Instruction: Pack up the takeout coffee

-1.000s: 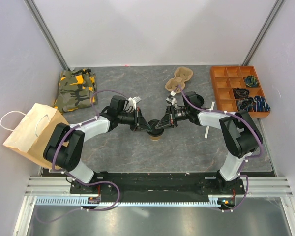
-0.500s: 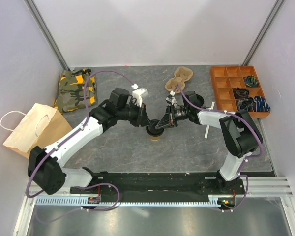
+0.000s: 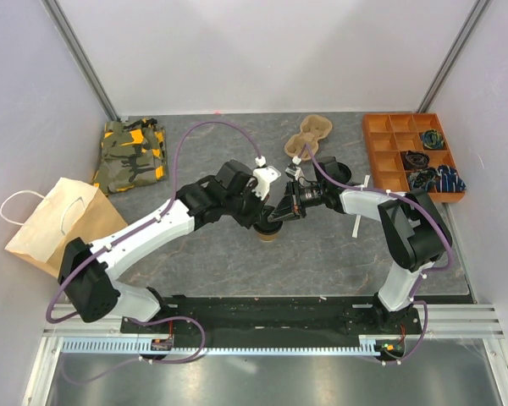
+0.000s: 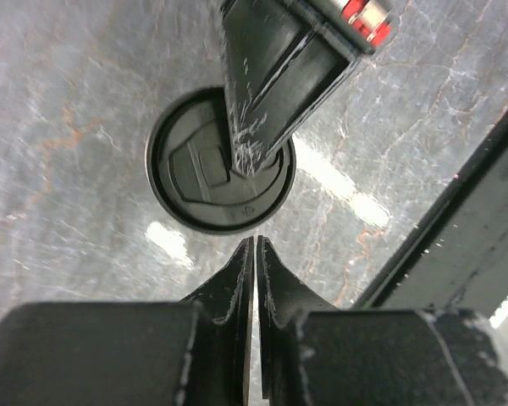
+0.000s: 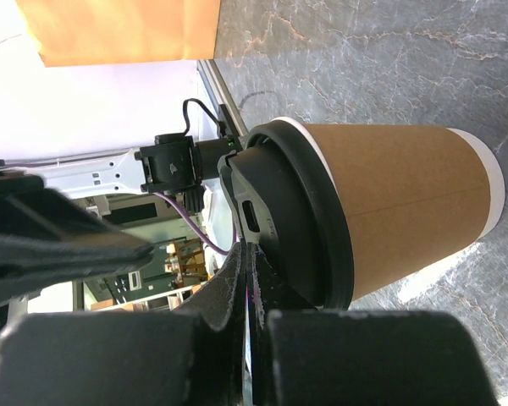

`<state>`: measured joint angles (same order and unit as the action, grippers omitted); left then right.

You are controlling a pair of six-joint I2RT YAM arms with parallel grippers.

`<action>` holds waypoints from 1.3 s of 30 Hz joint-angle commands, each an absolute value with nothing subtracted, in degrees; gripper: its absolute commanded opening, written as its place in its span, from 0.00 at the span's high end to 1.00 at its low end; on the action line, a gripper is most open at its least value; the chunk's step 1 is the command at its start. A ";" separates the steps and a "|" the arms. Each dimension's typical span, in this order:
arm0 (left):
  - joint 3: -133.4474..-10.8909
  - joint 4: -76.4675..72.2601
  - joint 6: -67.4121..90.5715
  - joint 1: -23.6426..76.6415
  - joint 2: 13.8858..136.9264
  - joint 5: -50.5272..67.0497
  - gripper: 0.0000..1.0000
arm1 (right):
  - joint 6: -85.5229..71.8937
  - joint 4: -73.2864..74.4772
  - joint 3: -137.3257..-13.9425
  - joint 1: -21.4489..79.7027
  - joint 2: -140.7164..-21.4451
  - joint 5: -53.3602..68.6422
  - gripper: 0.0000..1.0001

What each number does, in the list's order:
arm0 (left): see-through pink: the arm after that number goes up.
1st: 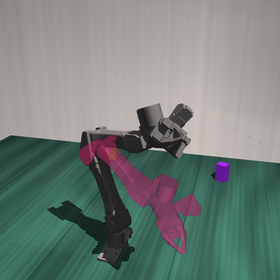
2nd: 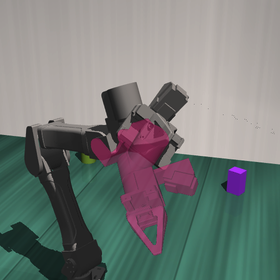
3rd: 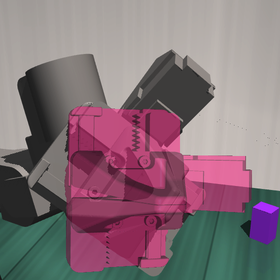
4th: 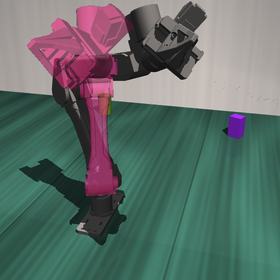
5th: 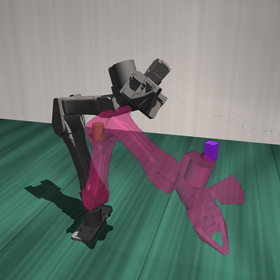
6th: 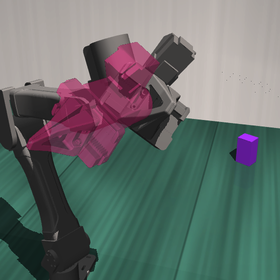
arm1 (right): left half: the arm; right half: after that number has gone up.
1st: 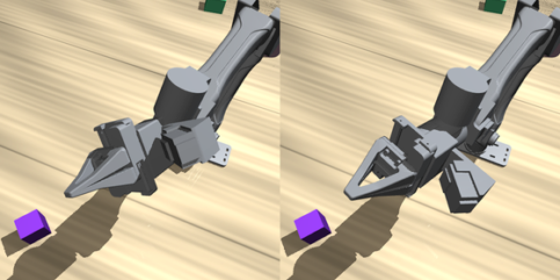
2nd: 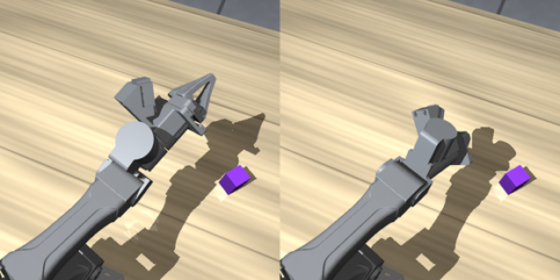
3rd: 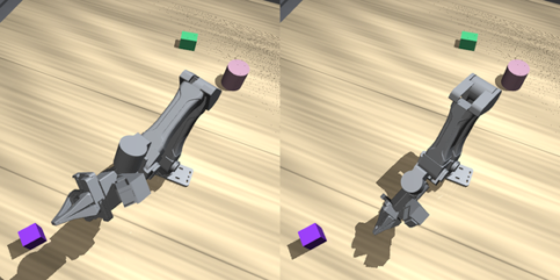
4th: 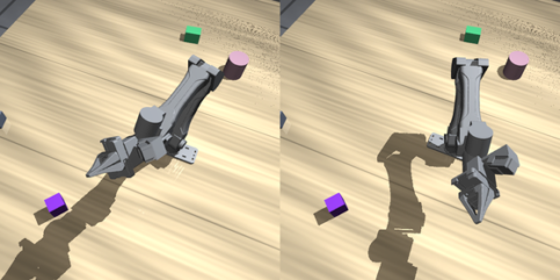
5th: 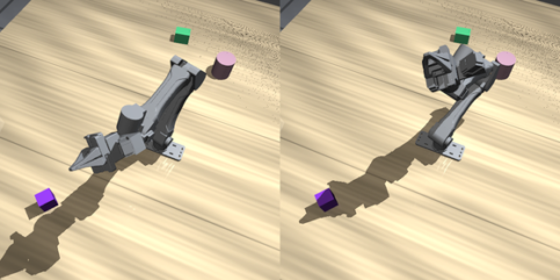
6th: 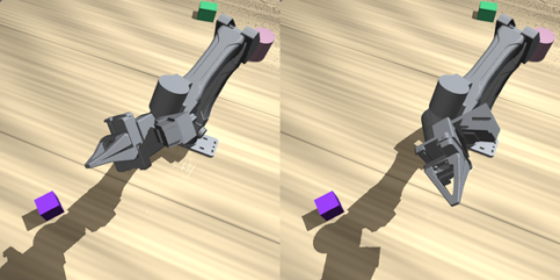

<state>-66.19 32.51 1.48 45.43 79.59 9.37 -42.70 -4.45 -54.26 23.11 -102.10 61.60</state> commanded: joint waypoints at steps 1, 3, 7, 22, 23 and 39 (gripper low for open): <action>-70.13 31.90 -3.42 47.02 80.07 5.36 0.91 | -39.37 -1.32 -54.58 23.38 -103.80 56.60 0.99; -70.14 31.91 -3.69 47.37 80.33 4.83 0.91 | -39.29 -1.32 -54.58 23.38 -103.89 56.60 0.99; -69.17 31.73 -3.17 47.46 81.56 5.80 0.92 | -39.29 -1.32 -54.67 23.29 -104.06 56.60 1.00; -60.29 27.33 -3.25 47.29 86.84 6.77 0.97 | -38.50 -0.53 -54.49 23.29 -106.08 56.43 1.00; -60.55 27.33 -3.43 47.37 86.40 6.77 0.97 | -38.32 -0.44 -54.58 23.29 -106.17 56.34 1.00; -67.50 28.65 5.36 41.05 81.39 20.90 0.89 | -40.95 -2.19 -59.41 23.29 -100.99 61.43 0.98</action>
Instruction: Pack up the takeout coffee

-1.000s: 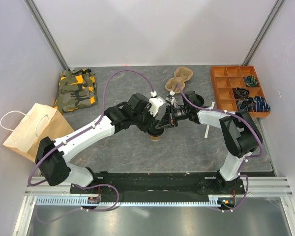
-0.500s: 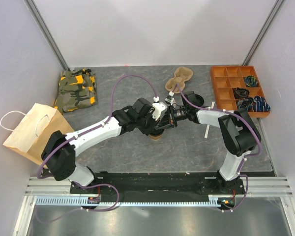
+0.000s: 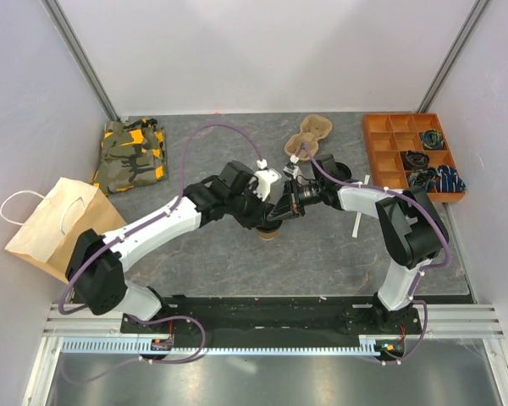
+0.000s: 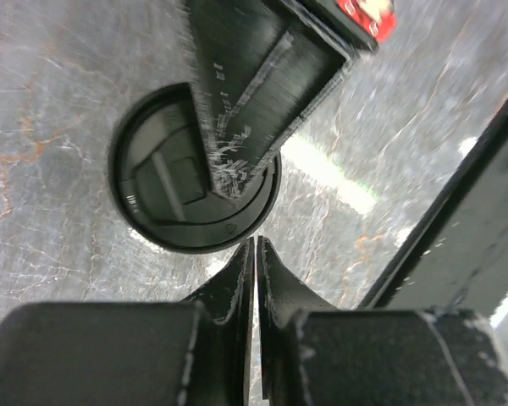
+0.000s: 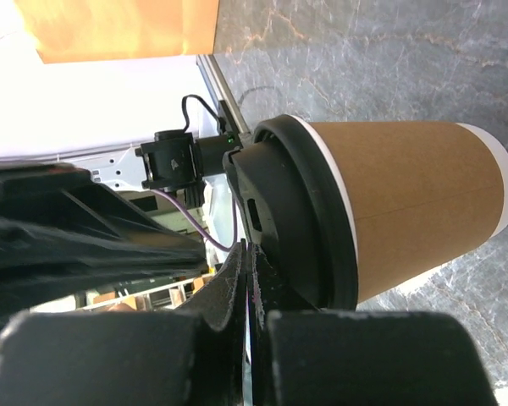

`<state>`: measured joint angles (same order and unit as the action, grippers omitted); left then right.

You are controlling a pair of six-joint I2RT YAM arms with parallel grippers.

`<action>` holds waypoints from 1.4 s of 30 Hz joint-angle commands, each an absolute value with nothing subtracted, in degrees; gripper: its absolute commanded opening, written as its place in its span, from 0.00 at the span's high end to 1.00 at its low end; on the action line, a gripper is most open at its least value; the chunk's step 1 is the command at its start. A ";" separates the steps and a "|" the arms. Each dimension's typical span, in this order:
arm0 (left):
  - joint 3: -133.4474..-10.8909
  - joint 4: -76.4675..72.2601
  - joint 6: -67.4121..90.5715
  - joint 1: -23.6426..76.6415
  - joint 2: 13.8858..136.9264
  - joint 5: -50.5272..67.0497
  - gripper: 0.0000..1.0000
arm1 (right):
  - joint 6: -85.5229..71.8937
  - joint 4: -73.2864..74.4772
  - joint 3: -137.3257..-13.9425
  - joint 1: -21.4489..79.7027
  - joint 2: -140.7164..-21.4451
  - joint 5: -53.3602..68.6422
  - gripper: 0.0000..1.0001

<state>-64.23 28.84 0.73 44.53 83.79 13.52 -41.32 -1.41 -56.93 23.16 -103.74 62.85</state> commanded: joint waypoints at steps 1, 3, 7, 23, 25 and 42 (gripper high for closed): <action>-67.50 28.30 5.88 40.44 81.13 21.96 0.89 | -41.83 -2.72 -59.85 23.29 -100.29 61.87 0.97; -67.15 26.99 6.33 39.64 80.60 23.63 0.87 | -43.06 -3.34 -60.29 23.29 -99.76 62.49 0.96; -66.71 25.32 9.04 38.24 81.56 28.81 0.86 | -44.73 -4.31 -60.82 23.20 -98.62 63.46 0.94; -59.85 7.65 30.23 30.76 89.47 49.48 0.86 | -25.06 20.72 -68.28 20.21 -92.81 45.45 0.93; -59.85 7.56 30.59 30.67 90.96 48.52 0.86 | -20.84 24.93 -69.52 20.48 -92.90 41.51 0.93; -60.12 11.60 30.50 29.44 97.29 45.27 0.91 | -8.88 37.00 -78.04 29.09 -91.50 22.78 0.92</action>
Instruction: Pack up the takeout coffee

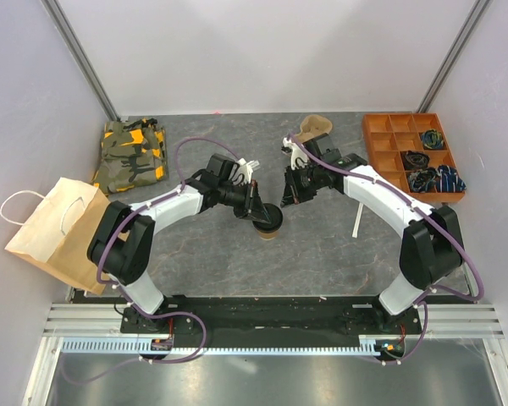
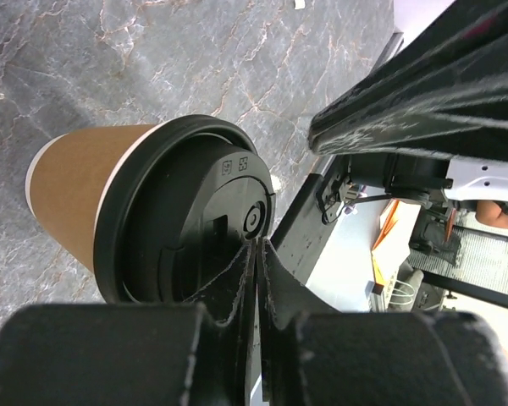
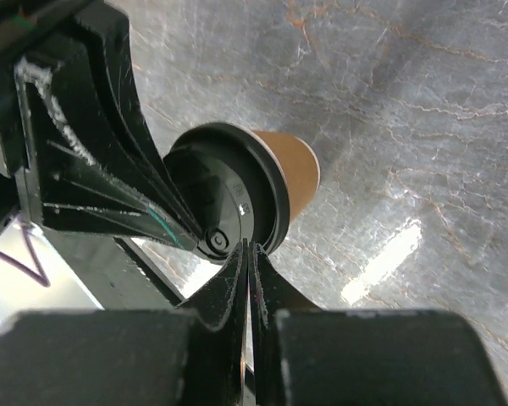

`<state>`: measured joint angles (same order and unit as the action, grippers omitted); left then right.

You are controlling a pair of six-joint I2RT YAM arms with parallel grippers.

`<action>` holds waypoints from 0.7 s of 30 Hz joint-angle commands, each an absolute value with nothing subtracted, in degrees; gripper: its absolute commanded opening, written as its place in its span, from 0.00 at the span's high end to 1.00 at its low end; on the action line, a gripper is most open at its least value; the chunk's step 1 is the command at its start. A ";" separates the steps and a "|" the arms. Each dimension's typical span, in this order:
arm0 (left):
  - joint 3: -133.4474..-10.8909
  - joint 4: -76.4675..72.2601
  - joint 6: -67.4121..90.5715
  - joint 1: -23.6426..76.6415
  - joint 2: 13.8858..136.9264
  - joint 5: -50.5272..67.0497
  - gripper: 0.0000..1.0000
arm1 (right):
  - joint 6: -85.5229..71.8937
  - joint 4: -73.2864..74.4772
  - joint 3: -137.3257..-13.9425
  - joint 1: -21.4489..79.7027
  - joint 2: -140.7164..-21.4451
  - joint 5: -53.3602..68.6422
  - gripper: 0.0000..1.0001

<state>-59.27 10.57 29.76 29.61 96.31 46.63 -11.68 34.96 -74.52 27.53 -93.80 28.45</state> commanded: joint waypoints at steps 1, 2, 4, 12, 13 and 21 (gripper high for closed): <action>-60.12 11.86 30.50 29.44 97.29 45.09 0.92 | -8.62 37.26 -78.39 29.79 -91.41 22.24 0.92; -60.12 11.95 30.41 29.44 97.38 45.00 0.92 | -8.53 37.35 -78.83 30.14 -91.15 21.89 0.92; -60.03 12.22 30.50 29.44 97.56 44.48 0.93 | -7.74 37.53 -79.36 31.28 -90.88 20.40 0.91; -60.29 12.83 30.67 29.36 98.88 44.21 0.94 | -5.63 38.76 -81.38 34.45 -90.79 16.09 0.91; -60.47 12.83 30.76 29.36 98.96 44.21 0.94 | -5.36 38.93 -81.73 34.89 -90.70 15.56 0.91; -60.73 13.01 30.41 29.36 99.49 44.30 0.94 | -4.13 36.57 -79.28 36.47 -93.42 12.83 0.91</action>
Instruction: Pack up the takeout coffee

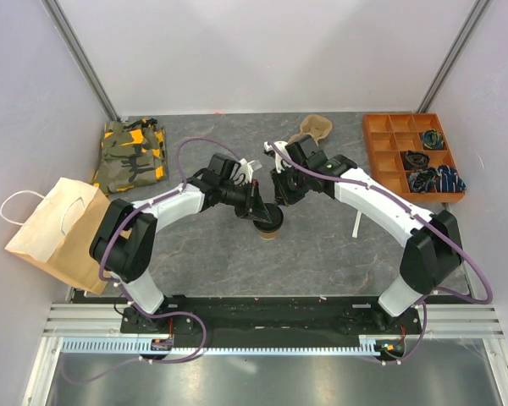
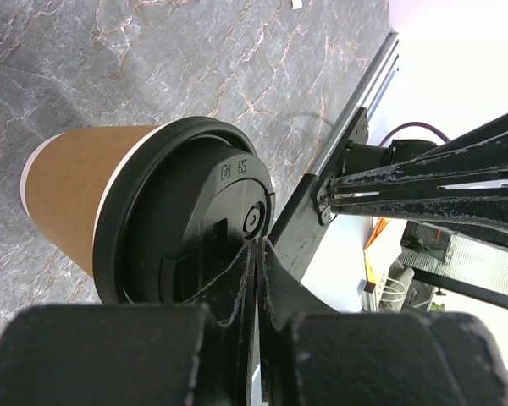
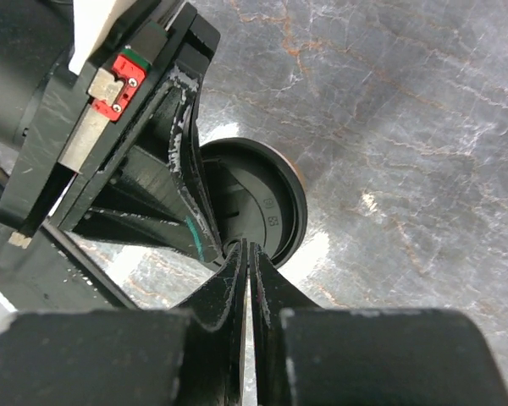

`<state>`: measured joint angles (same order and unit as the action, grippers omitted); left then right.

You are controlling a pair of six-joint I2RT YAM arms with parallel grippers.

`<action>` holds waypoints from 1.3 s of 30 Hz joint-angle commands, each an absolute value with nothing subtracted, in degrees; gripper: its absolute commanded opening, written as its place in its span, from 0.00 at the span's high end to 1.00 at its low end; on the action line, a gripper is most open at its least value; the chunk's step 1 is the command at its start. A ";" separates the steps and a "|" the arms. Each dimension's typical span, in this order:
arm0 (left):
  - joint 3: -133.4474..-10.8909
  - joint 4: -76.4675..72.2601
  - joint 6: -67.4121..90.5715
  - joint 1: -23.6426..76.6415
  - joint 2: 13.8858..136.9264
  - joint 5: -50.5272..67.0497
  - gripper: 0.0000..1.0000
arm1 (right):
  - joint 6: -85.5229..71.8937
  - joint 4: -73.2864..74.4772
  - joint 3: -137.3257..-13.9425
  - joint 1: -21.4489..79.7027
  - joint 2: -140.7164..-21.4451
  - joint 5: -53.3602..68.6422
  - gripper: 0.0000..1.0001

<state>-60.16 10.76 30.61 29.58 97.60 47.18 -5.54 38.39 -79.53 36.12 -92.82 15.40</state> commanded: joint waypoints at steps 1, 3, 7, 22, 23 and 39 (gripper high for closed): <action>-60.65 13.09 30.50 29.36 99.49 44.21 0.94 | -4.13 36.13 -78.41 36.47 -94.47 12.92 0.91; -60.64 13.27 30.32 29.27 99.58 44.03 0.94 | -3.96 34.90 -77.52 36.74 -95.44 12.40 0.91; -60.47 13.80 29.62 29.01 99.67 43.86 0.94 | -3.43 33.05 -73.83 36.65 -98.25 11.07 0.91; -60.73 14.41 29.09 28.83 99.67 43.86 0.94 | -4.04 35.51 -77.69 36.65 -94.31 15.11 0.91; -60.73 14.41 29.09 28.83 99.41 44.03 0.94 | -4.30 35.68 -77.96 36.65 -93.70 15.99 0.91; -59.86 6.42 32.07 28.83 87.74 50.18 0.89 | -7.21 32.96 -75.06 36.65 -89.74 23.47 0.90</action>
<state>-60.31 10.92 30.59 29.21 96.25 47.79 -6.20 34.61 -75.29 36.53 -89.73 22.09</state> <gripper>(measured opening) 0.092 0.106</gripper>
